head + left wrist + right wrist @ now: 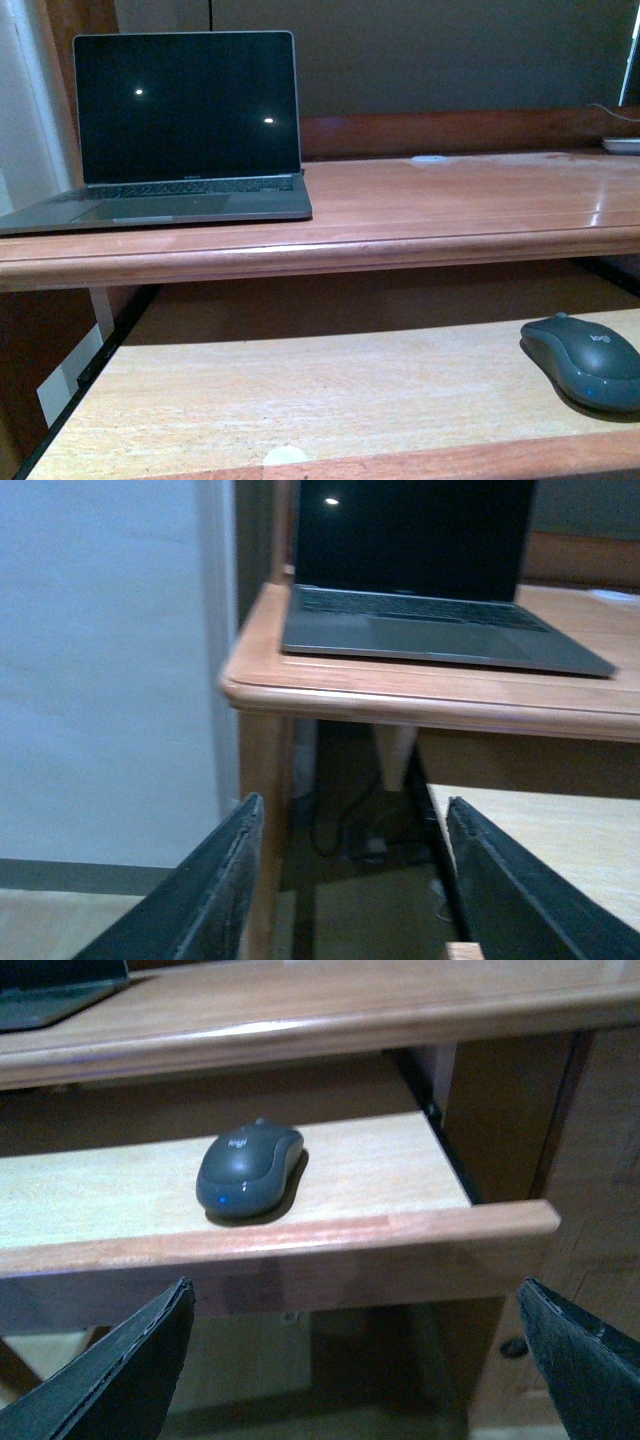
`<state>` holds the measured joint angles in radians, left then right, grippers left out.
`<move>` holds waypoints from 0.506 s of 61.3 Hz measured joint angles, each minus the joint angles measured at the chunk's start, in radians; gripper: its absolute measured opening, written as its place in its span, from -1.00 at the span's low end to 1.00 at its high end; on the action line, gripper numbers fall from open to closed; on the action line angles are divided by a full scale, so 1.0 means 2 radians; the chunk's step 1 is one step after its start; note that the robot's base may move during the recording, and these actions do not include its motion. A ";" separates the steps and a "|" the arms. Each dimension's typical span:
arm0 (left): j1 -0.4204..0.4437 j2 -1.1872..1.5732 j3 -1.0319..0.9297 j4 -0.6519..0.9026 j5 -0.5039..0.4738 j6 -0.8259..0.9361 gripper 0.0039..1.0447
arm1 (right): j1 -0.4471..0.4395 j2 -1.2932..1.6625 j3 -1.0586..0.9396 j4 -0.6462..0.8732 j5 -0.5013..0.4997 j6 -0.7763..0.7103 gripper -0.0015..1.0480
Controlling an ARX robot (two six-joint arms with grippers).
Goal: Place mouse
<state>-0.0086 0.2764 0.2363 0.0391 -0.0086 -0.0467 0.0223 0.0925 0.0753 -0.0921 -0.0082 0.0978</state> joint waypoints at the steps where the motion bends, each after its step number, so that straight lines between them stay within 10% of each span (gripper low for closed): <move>1: 0.000 -0.002 -0.002 0.000 0.001 0.002 -0.07 | 0.002 0.007 0.003 0.004 0.001 0.003 0.86; 18: 0.002 -0.078 -0.043 -0.034 0.004 0.016 -0.95 | 0.100 0.280 0.134 0.177 0.049 -0.014 0.86; 31: 0.002 -0.093 -0.066 -0.029 0.004 0.018 -0.95 | 0.167 0.466 0.212 0.190 0.089 -0.071 0.86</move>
<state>-0.0051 0.0902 0.1043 -0.0196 -0.0010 -0.0113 0.3569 1.0241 0.4988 0.2882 0.1692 -0.0433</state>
